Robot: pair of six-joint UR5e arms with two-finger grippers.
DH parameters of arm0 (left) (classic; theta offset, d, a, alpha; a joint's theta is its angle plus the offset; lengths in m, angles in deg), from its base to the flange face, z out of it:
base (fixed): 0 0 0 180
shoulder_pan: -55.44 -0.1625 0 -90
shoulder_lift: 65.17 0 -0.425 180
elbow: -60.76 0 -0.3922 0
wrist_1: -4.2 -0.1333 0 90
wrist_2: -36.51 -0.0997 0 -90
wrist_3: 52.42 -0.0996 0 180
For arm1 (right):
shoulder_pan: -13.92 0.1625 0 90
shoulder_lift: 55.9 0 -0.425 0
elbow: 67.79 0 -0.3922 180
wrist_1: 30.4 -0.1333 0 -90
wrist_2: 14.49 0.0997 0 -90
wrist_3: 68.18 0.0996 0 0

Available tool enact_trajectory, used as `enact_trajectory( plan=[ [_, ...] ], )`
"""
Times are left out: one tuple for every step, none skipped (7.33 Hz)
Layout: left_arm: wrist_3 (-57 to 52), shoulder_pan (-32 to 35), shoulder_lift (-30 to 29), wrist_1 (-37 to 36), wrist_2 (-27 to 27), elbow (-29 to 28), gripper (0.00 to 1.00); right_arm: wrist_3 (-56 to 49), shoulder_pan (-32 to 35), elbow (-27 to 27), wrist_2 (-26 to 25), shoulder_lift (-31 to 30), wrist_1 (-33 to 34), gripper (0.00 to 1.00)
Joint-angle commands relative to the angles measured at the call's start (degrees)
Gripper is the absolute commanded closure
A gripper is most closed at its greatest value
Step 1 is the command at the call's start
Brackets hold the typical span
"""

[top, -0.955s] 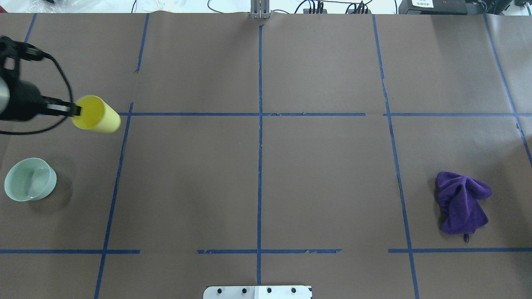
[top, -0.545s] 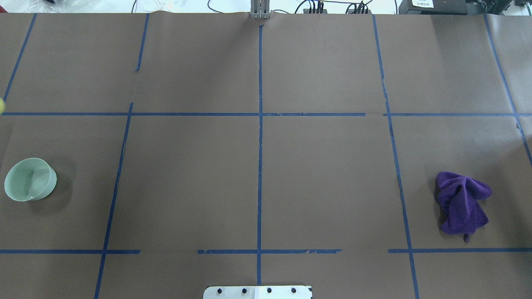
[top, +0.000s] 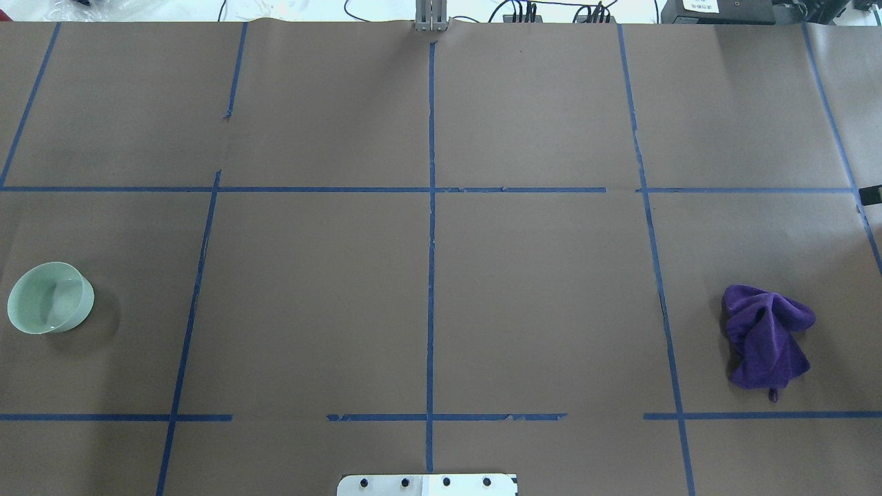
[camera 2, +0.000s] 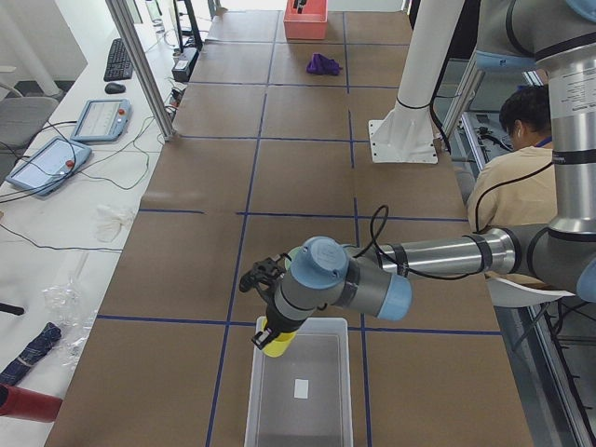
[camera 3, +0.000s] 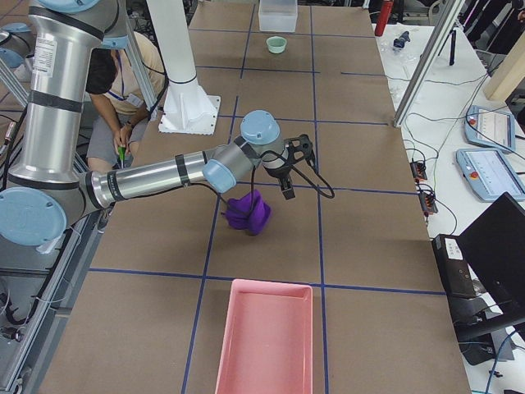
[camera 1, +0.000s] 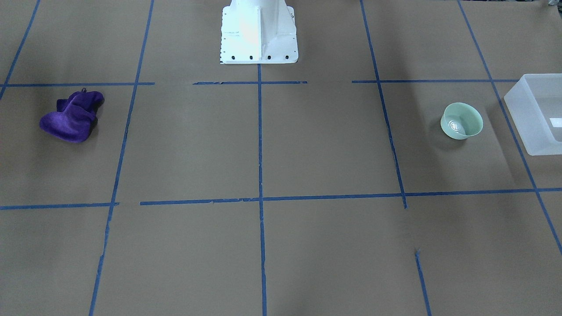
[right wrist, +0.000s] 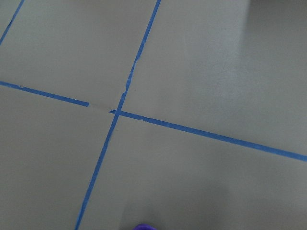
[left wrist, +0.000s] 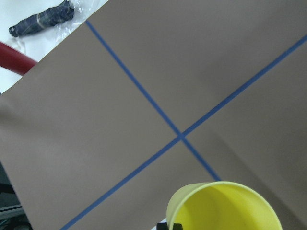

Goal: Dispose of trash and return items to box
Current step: 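Lift the yellow cup with the left gripper and carry it into the clear bin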

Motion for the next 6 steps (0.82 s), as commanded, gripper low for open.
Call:
enact_trajectory(
  plan=[
    [17.46,-0.07,7.31,22.71,0.24,-6.97,1.0,5.16,-4.86,1.27,-5.02,-0.52,-0.01,0.0],
    [18.18,-0.95,9.61,24.74,0.68,-7.17,1.0,5.16,-5.13,1.27,-5.03,-0.61,-0.01,0.0],
    [18.97,-2.44,10.06,24.67,7.03,-7.17,1.0,5.16,-5.39,1.27,-5.03,-0.61,-0.01,0.0],
    [21.94,-6.63,10.07,24.76,8.31,-7.26,1.0,5.08,-5.48,1.27,-5.03,-0.7,-0.1,0.0],
    [25.27,-11.63,9.98,25.2,8.59,-7.26,1.0,5.08,-5.74,1.27,-5.03,-0.61,-0.1,0.0],
    [25.48,-13.85,9.98,25.11,8.5,-7.34,1.0,4.99,-5.74,1.27,-5.03,-0.7,-0.54,0.0]
  ],
)
